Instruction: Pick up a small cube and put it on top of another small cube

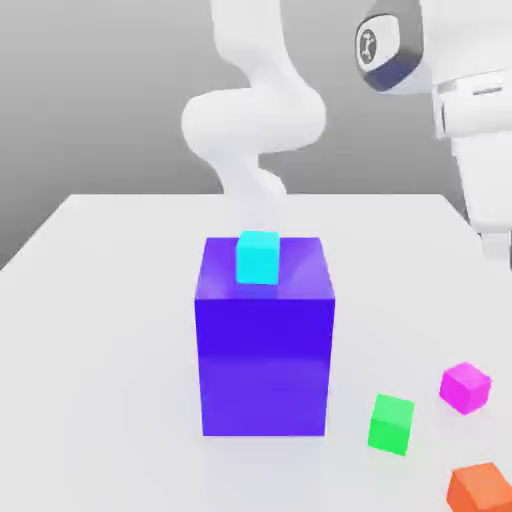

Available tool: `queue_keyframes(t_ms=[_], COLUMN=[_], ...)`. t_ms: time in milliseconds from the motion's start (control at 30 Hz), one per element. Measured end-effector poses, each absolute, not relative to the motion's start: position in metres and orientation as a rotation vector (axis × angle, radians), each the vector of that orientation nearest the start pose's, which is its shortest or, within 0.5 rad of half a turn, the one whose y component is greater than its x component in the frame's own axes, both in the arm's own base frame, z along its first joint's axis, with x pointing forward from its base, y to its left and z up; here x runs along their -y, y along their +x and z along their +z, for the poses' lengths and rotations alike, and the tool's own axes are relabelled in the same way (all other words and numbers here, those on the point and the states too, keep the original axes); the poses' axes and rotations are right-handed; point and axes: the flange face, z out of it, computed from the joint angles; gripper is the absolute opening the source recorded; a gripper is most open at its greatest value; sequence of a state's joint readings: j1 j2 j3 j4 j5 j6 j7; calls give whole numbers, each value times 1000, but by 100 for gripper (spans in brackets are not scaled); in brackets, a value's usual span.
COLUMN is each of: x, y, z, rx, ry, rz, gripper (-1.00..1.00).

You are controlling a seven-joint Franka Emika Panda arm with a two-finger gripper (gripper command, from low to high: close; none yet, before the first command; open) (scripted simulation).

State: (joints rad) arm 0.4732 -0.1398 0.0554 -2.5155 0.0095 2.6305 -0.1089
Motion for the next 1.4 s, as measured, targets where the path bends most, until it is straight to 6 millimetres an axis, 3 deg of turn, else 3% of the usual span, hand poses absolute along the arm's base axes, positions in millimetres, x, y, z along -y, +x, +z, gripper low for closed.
queue_keyframes(t_ms=[167, 300, 467, 500, 733, 900, 933, 1000, 1100, 1133, 1167, 1267, 1300, 1400], x=[-292, -303, -305, -305, -304, -305, -298, -259, -174, -168, -177, -180, -180, -180], y=[358, 319, 311, 310, 310, 310, 315, 343, 386, 388, 384, 382, 381, 381], z=[269, 204, 144, 133, 131, 179, 190, 211, 234, 229, 221, 189, 182, 182], rx=[1500, 1832, 1900, 1901, 1902, 1902, 1870, 1674, 1260, 1223, 1253, 1258, 1258, 1258], ry=[-2730, -2550, -2502, -2501, -2501, -2501, -2527, -2668, -2881, -2895, -2881, -2878, -2879, -2879], rz=[-190, -35, -1, -1, 3, 3, 3, 2, 3, 3, 3, 3, 3, 3], gripper=[0, 0, 0, -100, -100, -100, -100, -100, -100, -100, -100, -100, 100, 100])
